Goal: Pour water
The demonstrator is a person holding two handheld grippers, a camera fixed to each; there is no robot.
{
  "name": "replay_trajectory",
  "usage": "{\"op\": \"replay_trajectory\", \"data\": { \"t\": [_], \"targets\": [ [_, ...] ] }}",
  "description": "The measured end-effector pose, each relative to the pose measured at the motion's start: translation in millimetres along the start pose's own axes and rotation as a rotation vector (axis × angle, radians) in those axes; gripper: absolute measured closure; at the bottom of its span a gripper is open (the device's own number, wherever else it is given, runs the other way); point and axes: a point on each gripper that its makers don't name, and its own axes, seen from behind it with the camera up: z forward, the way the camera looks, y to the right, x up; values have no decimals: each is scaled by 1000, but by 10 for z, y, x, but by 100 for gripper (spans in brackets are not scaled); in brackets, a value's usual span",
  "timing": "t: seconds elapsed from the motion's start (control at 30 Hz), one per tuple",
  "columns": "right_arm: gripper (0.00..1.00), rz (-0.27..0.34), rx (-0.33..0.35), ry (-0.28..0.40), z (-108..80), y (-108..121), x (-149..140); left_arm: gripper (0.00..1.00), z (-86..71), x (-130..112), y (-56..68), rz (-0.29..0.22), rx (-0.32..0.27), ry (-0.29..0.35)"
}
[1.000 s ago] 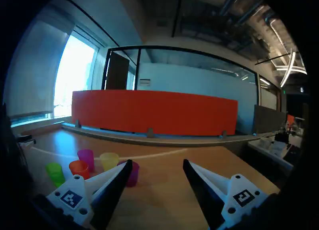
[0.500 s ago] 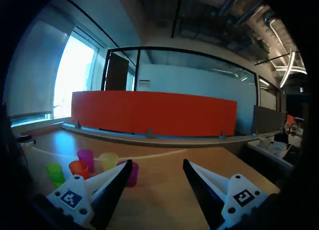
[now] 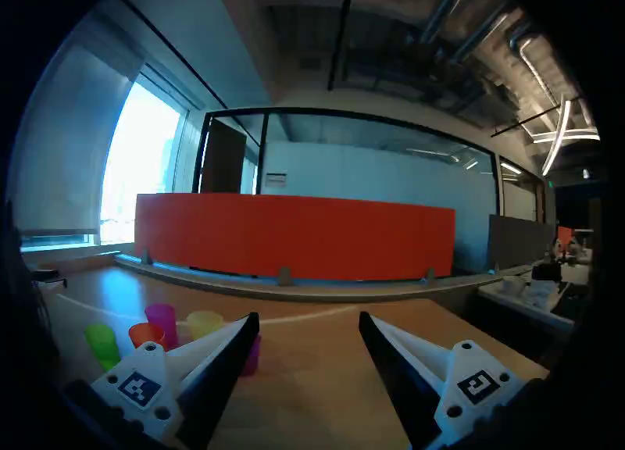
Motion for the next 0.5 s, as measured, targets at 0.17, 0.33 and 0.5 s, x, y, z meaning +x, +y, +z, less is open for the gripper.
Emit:
{"op": "replay_trajectory", "data": {
  "t": [0.17, 0.33, 0.5],
  "targets": [
    [1, -5, -22, 19, 20, 76, -47, 10, 2, 3, 1, 1, 0, 0],
    [1, 1, -18, 42, 19, 73, -97, 10, -1, 5, -2, 0, 0, 0],
    [1, -23, -28, 71, 2, 93, -161, 10, -4, 6, -4, 1, 0, 0]
  ]
}}
